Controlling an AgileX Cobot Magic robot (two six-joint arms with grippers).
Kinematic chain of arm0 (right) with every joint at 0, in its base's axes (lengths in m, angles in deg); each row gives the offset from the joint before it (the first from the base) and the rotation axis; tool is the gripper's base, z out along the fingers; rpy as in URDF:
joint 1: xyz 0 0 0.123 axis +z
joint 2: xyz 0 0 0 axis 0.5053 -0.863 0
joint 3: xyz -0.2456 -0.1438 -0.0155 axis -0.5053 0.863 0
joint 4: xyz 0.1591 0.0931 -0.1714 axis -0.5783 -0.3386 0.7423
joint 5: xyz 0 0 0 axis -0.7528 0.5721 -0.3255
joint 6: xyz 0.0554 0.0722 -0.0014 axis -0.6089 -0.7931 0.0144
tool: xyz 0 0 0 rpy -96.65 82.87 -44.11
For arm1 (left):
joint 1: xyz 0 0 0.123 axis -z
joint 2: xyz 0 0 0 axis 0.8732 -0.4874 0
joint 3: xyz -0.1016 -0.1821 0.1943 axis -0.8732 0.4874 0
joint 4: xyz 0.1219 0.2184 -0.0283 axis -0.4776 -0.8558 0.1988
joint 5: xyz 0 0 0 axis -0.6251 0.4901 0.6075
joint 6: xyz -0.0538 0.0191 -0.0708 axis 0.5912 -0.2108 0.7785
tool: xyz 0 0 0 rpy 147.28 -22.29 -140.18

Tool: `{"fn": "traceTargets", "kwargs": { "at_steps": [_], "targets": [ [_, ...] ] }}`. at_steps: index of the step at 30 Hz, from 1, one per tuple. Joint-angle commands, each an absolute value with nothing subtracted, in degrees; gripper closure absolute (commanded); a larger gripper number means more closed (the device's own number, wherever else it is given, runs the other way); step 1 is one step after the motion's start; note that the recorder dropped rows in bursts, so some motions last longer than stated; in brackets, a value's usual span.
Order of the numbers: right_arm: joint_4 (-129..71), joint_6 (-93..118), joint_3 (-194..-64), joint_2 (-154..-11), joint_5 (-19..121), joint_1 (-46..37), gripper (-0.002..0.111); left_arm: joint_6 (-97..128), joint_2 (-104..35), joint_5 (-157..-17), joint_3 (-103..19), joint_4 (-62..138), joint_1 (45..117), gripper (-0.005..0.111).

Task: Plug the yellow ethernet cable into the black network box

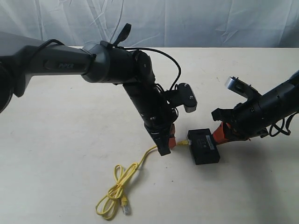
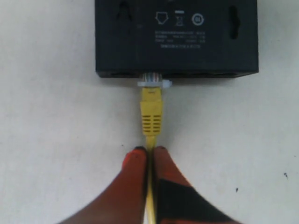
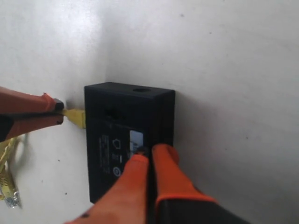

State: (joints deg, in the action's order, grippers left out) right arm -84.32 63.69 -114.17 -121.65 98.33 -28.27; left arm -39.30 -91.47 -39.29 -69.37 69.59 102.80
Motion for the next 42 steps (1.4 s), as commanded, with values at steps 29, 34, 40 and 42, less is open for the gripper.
{"fn": "traceTargets", "kwargs": {
  "at_steps": [29, 34, 40, 42],
  "targets": [
    [-86.0, 64.4, -113.8, -122.5, 97.7, -26.9, 0.108, -39.5, -91.4, -42.7, -69.6, 73.2, 103.2, 0.089],
    [-86.1, 63.9, -113.8, -122.5, 97.6, -26.9, 0.095, -39.5, -91.4, -42.7, -69.6, 72.4, 103.2, 0.081],
    [-86.1, 63.4, -113.9, -122.5, 97.6, -26.9, 0.074, -39.3, -91.4, -42.7, -69.6, 71.4, 103.2, 0.08],
    [-86.0, 63.3, -113.9, -121.9, 97.3, -27.0, 0.074, -39.0, -91.2, -42.2, -69.6, 70.4, 103.2, 0.08]
  ]
}}
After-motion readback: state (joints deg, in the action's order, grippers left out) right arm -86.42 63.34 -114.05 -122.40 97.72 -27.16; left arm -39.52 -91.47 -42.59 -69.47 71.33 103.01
